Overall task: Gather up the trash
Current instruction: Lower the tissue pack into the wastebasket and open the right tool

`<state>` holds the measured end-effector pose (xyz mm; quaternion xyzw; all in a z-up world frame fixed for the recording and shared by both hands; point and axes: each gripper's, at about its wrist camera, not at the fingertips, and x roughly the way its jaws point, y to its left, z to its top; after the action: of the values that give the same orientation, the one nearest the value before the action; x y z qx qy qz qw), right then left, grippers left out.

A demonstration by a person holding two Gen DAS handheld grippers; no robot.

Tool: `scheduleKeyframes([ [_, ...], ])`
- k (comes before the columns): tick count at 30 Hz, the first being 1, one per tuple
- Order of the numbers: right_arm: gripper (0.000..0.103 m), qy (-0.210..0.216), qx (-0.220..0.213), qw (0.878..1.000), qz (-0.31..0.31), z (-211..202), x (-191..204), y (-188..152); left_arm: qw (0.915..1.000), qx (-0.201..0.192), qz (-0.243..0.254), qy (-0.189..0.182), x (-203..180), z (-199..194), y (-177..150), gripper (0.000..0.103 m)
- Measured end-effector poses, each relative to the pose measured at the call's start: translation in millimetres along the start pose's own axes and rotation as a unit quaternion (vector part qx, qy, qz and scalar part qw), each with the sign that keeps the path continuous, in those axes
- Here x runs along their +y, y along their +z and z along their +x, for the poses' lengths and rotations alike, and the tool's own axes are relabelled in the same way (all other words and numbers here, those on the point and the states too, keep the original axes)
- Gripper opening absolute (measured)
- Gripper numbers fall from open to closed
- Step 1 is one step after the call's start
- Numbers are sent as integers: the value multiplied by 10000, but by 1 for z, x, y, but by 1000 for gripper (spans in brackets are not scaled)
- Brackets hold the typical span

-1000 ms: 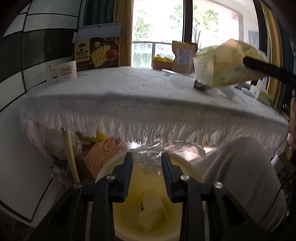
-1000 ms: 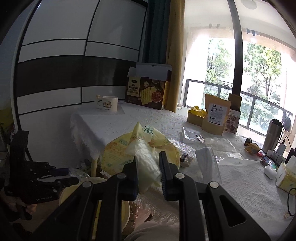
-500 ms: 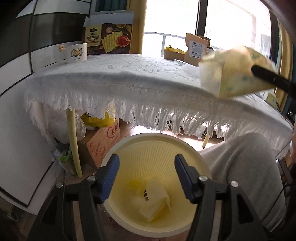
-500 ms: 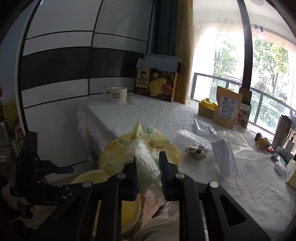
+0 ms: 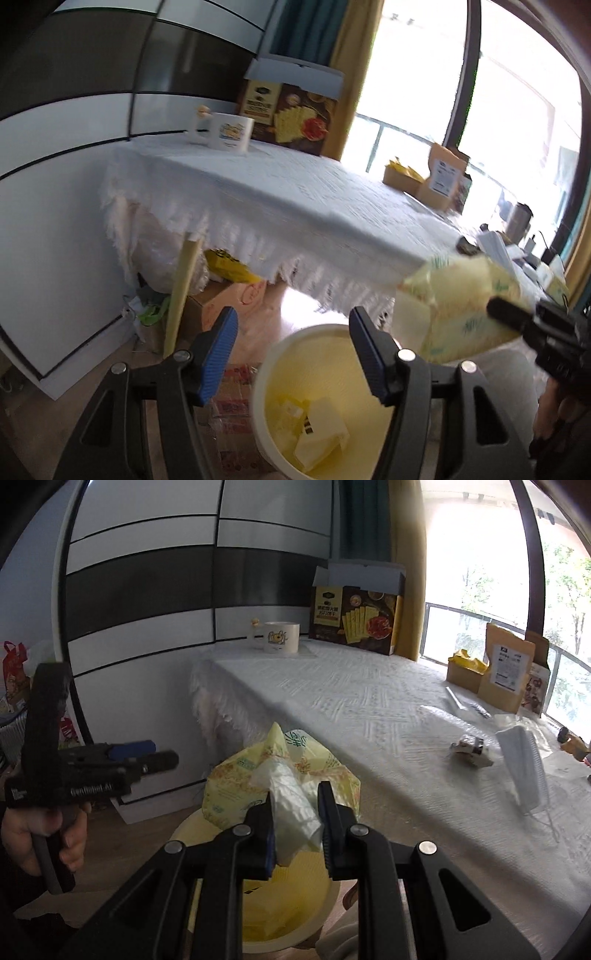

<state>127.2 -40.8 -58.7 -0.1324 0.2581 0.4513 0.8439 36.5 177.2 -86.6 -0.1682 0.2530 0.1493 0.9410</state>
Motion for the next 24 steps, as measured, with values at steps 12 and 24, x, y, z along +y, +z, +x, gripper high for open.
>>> scheduleKeyframes([
  [12, 50, 278, 371, 9978, 482, 25, -1, -11, 9997, -177, 130, 90, -5, -9, 6, 63],
  [24, 53, 124, 122, 9970, 748, 9, -18, -11, 9994, -220, 264, 74, -19, -9, 13, 63],
])
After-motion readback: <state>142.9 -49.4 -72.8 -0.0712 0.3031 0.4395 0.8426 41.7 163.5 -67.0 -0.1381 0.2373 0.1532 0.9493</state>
